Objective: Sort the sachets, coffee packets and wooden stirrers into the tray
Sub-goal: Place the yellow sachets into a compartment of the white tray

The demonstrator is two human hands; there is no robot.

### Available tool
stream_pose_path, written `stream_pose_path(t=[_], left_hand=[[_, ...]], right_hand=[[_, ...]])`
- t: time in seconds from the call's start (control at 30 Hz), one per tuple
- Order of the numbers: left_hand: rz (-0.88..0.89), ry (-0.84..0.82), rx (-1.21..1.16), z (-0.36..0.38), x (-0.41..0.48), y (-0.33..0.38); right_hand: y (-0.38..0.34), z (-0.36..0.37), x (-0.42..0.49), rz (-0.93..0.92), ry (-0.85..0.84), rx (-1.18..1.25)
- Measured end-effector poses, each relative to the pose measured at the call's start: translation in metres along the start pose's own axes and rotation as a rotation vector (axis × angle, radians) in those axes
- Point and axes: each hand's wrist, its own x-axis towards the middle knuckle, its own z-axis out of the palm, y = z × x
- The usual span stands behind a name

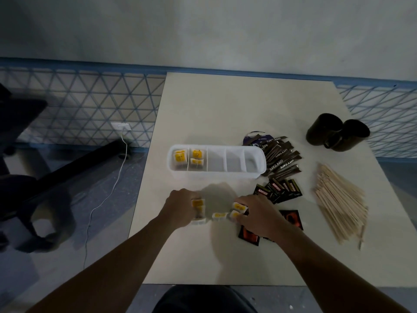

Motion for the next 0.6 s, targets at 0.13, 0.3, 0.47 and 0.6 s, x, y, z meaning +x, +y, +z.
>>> stream_pose_path(t=[0.13,0.3,0.47,0.6], left_hand=[[-0.023,0.088,-0.031,0.008,0.000,0.002],[-0.036,0.164,-0.017,0.007,0.001,0.002],[-0.031,0.191,-0.013,-0.013,0.004,0.003],[-0.023,0.232,-0.079,-0.041,0.010,0.007]], right_hand=[[0.001,0.005,0.007,-0.012,0.010,0.011],[0.005,0.004,0.012,-0.022,0.062,-0.007],[0.001,-0.015,0.016,-0.045,0.114,0.009],[-0.009,-0.038,0.021,-0.117,0.192,0.023]])
